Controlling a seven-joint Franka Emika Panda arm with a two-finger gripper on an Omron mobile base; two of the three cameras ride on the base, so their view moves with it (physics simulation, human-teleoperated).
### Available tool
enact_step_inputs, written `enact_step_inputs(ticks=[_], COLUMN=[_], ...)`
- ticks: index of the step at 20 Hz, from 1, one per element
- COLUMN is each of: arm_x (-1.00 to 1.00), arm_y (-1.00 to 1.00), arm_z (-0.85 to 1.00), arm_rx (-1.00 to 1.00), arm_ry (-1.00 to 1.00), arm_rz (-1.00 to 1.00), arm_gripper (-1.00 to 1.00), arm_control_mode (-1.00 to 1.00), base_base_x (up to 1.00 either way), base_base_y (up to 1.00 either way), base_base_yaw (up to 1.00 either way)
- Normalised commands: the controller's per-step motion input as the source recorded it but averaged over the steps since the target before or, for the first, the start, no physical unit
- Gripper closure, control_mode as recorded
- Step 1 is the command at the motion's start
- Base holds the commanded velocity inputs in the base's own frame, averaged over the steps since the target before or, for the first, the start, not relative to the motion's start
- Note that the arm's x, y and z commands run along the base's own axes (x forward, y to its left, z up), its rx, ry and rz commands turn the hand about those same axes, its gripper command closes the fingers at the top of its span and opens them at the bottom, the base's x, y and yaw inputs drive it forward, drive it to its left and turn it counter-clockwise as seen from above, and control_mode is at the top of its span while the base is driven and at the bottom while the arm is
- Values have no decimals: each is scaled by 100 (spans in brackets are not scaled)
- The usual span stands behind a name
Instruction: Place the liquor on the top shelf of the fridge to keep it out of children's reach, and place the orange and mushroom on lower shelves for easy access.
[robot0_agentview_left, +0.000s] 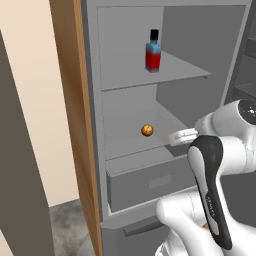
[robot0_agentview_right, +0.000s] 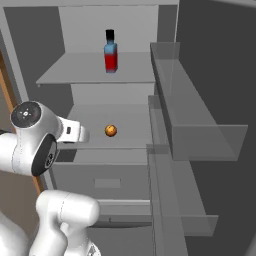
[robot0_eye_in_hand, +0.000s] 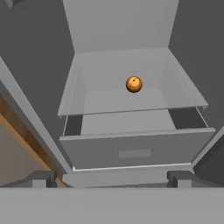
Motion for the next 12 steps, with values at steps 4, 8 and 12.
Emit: enact_step_inputs(ticks=[4, 8, 12], arm_x=[0, -36, -32], arm_y=[0, 0, 1], arm_z=[0, 0, -1], arm_rx=[0, -2, -4], arm_ry=[0, 0, 2], arm_rz=[0, 0, 0], arm_gripper=[-100, -100, -100], arm_control_mode=[-100, -100, 100], base_base_x=[0, 0, -42], base_base_y=[0, 0, 0], base_base_yaw=[0, 0, 0])
